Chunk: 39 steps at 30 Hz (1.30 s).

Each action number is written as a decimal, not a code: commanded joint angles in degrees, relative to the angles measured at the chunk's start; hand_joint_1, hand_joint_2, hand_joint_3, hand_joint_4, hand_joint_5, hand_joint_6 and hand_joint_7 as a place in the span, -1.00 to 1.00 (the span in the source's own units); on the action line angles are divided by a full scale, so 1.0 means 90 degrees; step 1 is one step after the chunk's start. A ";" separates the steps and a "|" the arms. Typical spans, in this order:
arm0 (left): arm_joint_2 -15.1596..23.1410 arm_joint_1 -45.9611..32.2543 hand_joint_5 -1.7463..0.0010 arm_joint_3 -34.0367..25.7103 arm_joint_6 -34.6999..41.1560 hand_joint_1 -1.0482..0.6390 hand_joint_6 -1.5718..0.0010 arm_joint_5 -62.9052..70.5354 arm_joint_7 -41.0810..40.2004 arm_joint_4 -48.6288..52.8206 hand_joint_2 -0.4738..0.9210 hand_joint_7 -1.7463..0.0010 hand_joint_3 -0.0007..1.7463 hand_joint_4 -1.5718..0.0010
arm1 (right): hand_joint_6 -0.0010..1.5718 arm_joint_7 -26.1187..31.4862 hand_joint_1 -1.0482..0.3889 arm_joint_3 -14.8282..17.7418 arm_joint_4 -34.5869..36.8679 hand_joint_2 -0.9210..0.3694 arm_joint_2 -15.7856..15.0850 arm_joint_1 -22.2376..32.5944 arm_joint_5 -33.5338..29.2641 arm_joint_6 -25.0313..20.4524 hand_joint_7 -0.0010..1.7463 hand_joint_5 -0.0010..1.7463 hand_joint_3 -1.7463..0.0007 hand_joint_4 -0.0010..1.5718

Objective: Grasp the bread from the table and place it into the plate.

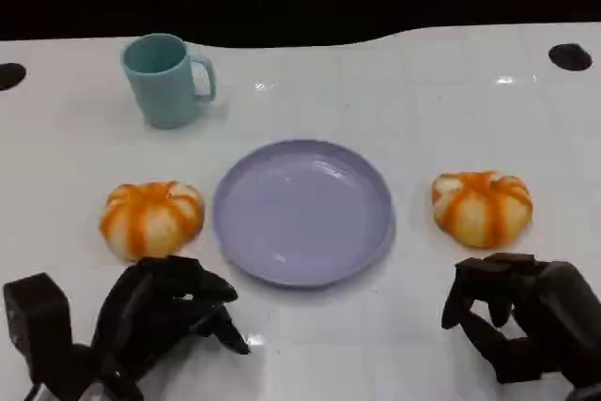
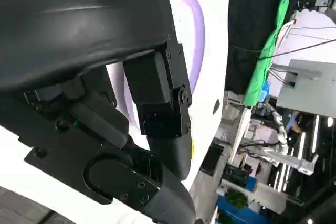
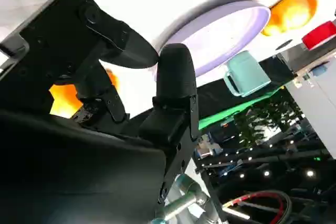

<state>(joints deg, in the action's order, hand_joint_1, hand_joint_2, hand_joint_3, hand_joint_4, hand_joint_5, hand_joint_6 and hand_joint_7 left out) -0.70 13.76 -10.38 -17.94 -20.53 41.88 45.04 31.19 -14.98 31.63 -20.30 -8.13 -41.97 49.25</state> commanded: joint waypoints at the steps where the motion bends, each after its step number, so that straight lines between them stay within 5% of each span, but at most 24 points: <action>1: 0.0115 0.0017 0.35 -0.0033 -0.0027 -1.00 -1.00 0.0004 0.0045 -0.0022 0.72 0.79 -1.00 -1.00 | 0.06 -0.0009 0.31 0.0001 -0.0028 -0.05 -0.0089 0.0001 0.0064 -0.0005 0.61 1.00 -0.52 0.16; 25: 0.0119 0.0027 0.35 -0.0038 -0.0018 -1.00 -1.00 -0.0008 0.0064 -0.0007 0.73 0.79 -0.99 -1.00 | 0.06 0.0112 0.32 -0.0007 0.0006 -0.05 -0.0063 -0.0021 0.0013 0.0004 0.57 1.00 -0.50 0.14; 28: 0.0127 0.0034 0.35 -0.0038 -0.0003 -1.00 -1.00 0.0003 0.0042 -0.0004 0.73 0.79 -1.00 -1.00 | 0.08 0.0183 0.29 0.0018 -0.0126 -0.13 -0.0088 0.0005 -0.0077 -0.0088 0.37 0.96 -0.38 0.07; 35: 0.0141 0.0060 0.35 -0.0057 -0.0043 -1.00 -1.00 0.0006 0.0055 0.0054 0.72 0.79 -1.00 -1.00 | 0.14 0.0337 0.21 0.0161 -0.0275 -0.42 -0.0072 0.0008 -0.0012 -0.0171 -0.35 0.31 0.15 0.00; 39: 0.0144 0.0081 0.35 -0.0067 -0.0051 -1.00 -1.00 -0.0006 0.0082 0.0100 0.73 0.79 -1.00 -1.00 | 0.11 0.0388 0.16 0.0287 -0.0312 -0.63 -0.0057 -0.0012 0.0095 -0.0223 -0.54 0.36 0.41 -0.14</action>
<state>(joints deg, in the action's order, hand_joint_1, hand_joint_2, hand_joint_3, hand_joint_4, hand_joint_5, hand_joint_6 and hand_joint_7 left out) -0.58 13.96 -10.54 -17.99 -20.52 41.89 45.39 33.57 -13.84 29.48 -20.29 -8.14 -42.62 47.63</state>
